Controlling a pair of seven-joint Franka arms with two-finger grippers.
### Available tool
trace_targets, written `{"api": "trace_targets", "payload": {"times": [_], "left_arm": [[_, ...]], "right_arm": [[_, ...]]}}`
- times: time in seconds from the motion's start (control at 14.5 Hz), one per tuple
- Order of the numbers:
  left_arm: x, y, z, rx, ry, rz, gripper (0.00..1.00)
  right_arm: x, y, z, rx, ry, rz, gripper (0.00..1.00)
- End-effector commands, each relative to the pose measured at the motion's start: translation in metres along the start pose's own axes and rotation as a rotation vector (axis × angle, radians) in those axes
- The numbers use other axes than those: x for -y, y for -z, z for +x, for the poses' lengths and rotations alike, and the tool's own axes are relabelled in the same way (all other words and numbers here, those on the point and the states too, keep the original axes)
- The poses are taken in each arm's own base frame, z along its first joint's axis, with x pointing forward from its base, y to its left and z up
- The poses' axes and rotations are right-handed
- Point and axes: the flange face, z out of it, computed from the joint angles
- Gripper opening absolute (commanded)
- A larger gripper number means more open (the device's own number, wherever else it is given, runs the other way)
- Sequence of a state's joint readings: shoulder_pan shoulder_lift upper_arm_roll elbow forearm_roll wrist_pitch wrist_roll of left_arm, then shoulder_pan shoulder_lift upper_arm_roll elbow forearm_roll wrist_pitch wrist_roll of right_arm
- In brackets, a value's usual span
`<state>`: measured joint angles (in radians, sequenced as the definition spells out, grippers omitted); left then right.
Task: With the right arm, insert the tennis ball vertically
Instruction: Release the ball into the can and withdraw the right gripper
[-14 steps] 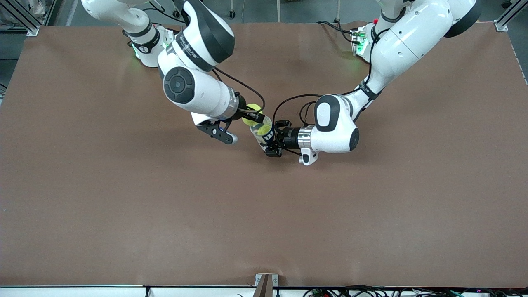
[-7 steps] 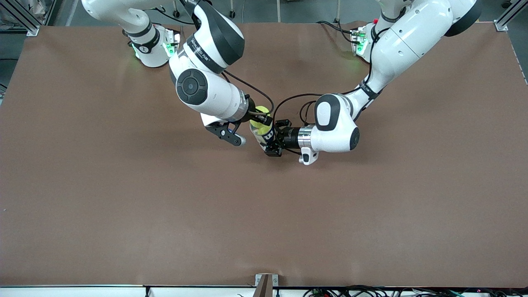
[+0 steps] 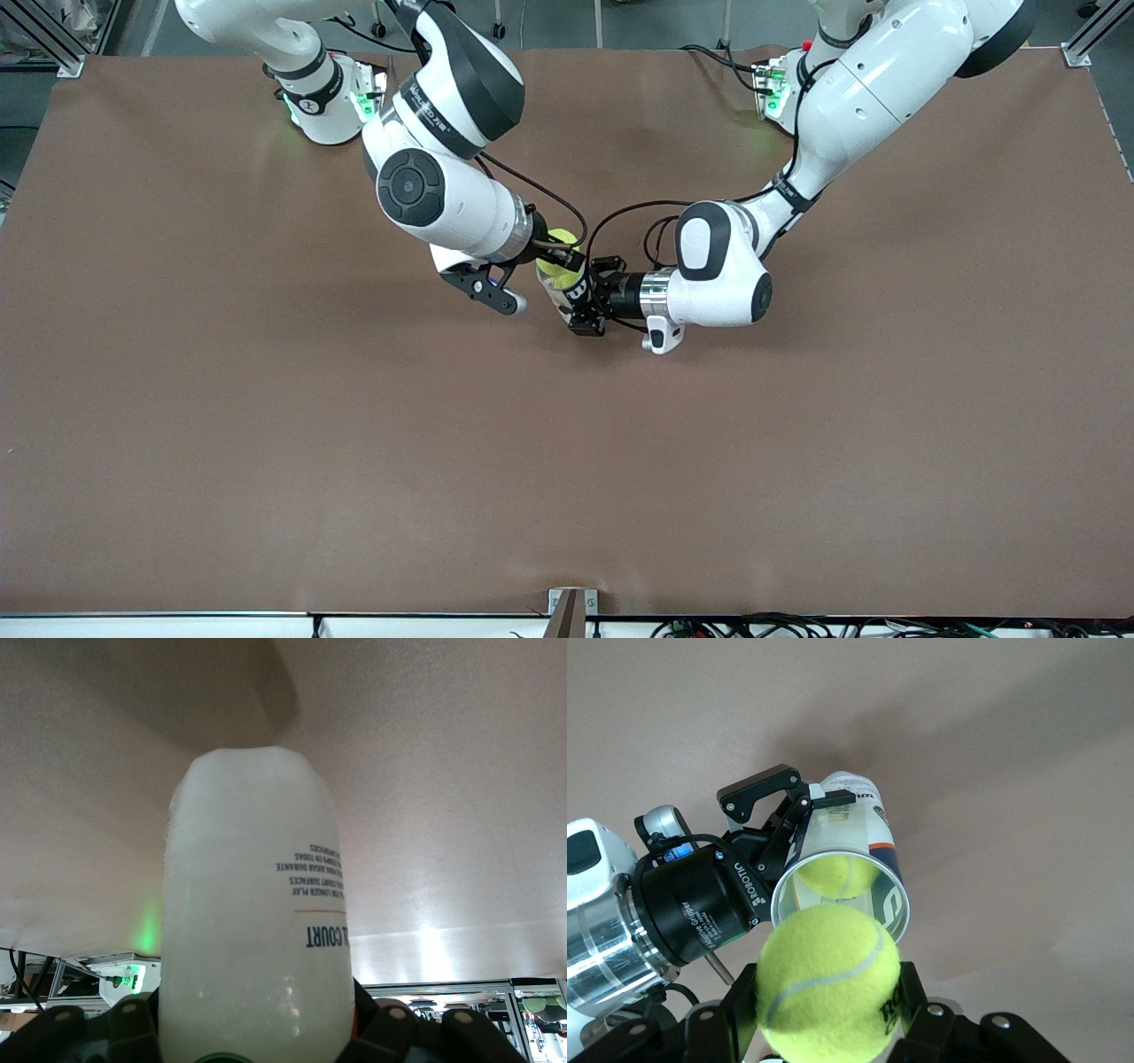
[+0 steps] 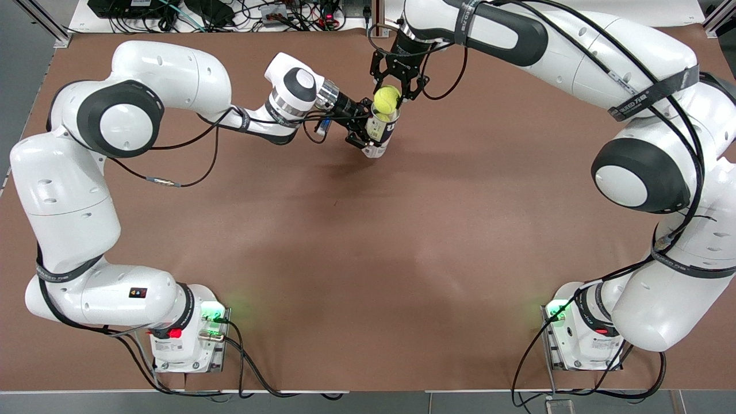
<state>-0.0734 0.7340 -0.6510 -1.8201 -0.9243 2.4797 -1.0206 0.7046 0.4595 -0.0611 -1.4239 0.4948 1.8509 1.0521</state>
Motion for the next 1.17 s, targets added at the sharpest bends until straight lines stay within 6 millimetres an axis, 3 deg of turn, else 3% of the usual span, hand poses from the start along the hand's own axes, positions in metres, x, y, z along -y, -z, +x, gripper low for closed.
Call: {"api": "trace_targets", "payload": {"times": [0.0, 0.07, 0.14, 0.21, 0.62, 0.9, 1.11], "left_arm": [[0.007, 0.008, -0.008, 0.000, -0.010, 0.003, 0.64], [0.007, 0.008, -0.008, 0.000, -0.010, 0.003, 0.64], [0.007, 0.008, -0.008, 0.000, -0.012, 0.003, 0.64], [0.007, 0.008, -0.008, 0.000, -0.012, 0.003, 0.64], [0.007, 0.008, -0.008, -0.001, -0.015, 0.003, 0.65], [0.007, 0.008, -0.008, -0.001, -0.013, 0.003, 0.67], [0.007, 0.008, -0.008, 0.000, -0.012, 0.003, 0.71]], "right_arm": [[0.003, 0.002, 0.002, 0.006, -0.018, 0.007, 0.65], [0.003, 0.003, 0.002, 0.002, -0.018, 0.009, 0.75], [0.003, 0.003, 0.003, 0.001, -0.019, 0.007, 0.92], [0.003, 0.003, 0.001, 0.001, -0.017, 0.008, 1.00], [0.000, 0.007, 0.008, -0.001, -0.018, 0.004, 1.00], [-0.020, 0.026, 0.029, -0.035, -0.029, -0.063, 1.00], [-0.047, 0.059, 0.042, -0.060, 0.043, -0.133, 1.00]]}}
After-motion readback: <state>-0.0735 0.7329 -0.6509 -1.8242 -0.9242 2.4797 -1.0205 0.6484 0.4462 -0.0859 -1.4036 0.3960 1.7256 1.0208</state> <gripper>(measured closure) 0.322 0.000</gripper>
